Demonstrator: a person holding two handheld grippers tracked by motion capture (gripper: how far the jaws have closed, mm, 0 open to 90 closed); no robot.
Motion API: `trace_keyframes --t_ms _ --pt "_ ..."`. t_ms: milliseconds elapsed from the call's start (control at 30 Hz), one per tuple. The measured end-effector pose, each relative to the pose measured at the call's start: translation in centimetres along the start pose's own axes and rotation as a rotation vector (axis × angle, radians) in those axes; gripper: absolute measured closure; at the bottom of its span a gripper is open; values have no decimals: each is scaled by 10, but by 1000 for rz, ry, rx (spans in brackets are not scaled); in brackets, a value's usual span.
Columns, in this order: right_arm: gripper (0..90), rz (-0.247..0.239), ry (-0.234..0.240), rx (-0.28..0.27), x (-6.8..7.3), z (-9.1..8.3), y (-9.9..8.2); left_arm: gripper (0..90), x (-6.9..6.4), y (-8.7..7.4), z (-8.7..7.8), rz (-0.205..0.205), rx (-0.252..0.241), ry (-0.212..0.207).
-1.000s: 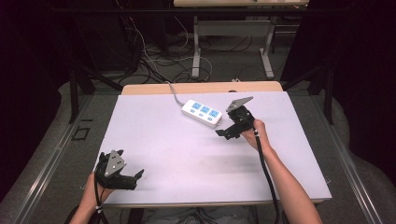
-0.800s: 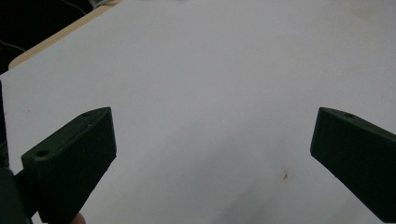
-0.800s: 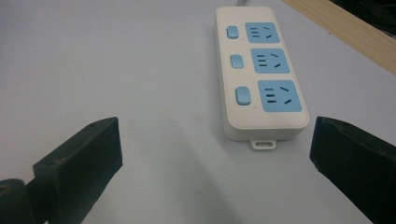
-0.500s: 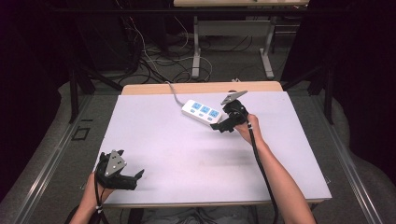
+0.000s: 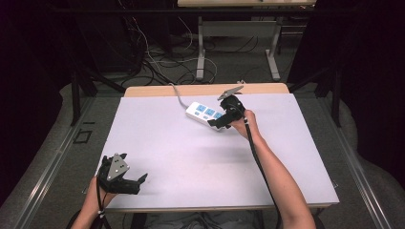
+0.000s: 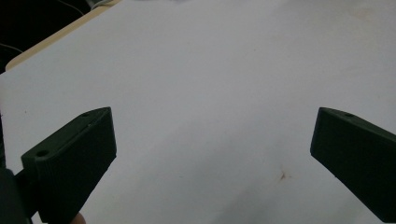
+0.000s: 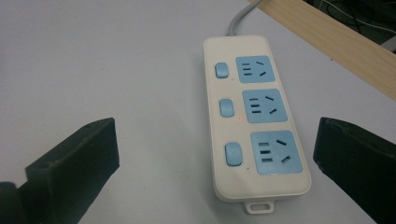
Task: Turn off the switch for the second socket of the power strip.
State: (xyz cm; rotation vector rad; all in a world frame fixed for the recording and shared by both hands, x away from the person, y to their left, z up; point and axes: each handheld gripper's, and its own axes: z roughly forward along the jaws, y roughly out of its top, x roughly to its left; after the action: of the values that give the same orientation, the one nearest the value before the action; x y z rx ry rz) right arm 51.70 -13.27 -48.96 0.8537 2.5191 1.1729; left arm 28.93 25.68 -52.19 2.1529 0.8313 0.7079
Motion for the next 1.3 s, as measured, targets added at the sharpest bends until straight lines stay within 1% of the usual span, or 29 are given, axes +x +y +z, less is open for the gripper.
trace_keyframes --t_ms 67,100,133,167,233,267,333,367,400,433,467,500,533,567,600,667,733,767,800,867,900,933,1033,1067,1100,1133,1200,1267,1300 --pt "0 17 8 11 -1 2 2 1 0 0 0 -1 -1 -2" --pt "0 7 8 2 -3 5 3 1 0 0 0 -1 -1 -2" --pt "0 4 8 4 -4 6 3 1 0 0 0 -1 0 0" --pt "0 7 6 0 -4 8 3 1 0 0 0 0 0 -1" --pt "0 30 -1 6 -4 10 3 1 -1 0 0 5 -1 0" --pt "0 36 14 21 -4 11 3 1 -1 0 0 7 0 -1" --pt "0 47 5 13 -4 15 2 1 -1 0 0 8 1 -2" --pt "0 40 15 26 -5 15 2 1 -1 0 0 8 1 -2" --pt "0 48 8 6 -6 18 2 1 -1 0 0 8 2 -1" --pt "0 60 12 13 -6 18 2 1 -1 0 0 8 1 -2" --pt "0 55 5 7 -7 19 2 1 -1 0 0 7 1 -1" --pt "0 57 18 2 -8 20 3 1 -1 0 0 7 0 -2" --pt "0 73 14 -4 -8 21 3 0 -1 0 0 8 0 -2" --pt "0 70 11 -2 -9 22 3 1 -1 0 0 9 0 -2" --pt "0 88 15 -3 -9 24 4 0 -1 0 0 8 0 -3" --pt "0 88 20 1 -11 26 4 0 -1 0 0 9 1 -4" --pt "0 99 21 5 -11 28 5 0 -1 0 0 13 2 -7" --pt "0 101 22 -19 -12 31 5 0 -2 0 0 8 1 -9" --pt "0 96 23 -14 -13 31 6 0 -2 0 0 8 -1 -9" --pt "0 112 28 2 -13 31 8 0 -2 0 0 8 -1 -10" --pt "0 113 33 -20 -14 33 8 0 -1 0 0 13 0 -8" --pt "0 126 30 -19 -14 34 9 0 -1 0 0 11 -2 -7" --pt "3 122 20 -6 -15 36 10 0 -1 0 0 11 -1 -11" --pt "17 126 22 -7 -14 37 11 0 -1 0 0 12 0 -11" --pt "21 118 16 40 -15 35 12 0 -1 0 0 12 -2 -7" --pt "25 139 15 0 -13 39 11 0 -1 0 0 13 -1 -7" --pt "55 124 2 7 -13 41 12 0 -1 0 0 13 -1 -6" --pt "90 136 3 -2 -12 42 12 0 -1 0 0 12 -1 -10" --pt "145 131 -4 -1 -12 43 13 0 -1 0 0 12 -2 -9"
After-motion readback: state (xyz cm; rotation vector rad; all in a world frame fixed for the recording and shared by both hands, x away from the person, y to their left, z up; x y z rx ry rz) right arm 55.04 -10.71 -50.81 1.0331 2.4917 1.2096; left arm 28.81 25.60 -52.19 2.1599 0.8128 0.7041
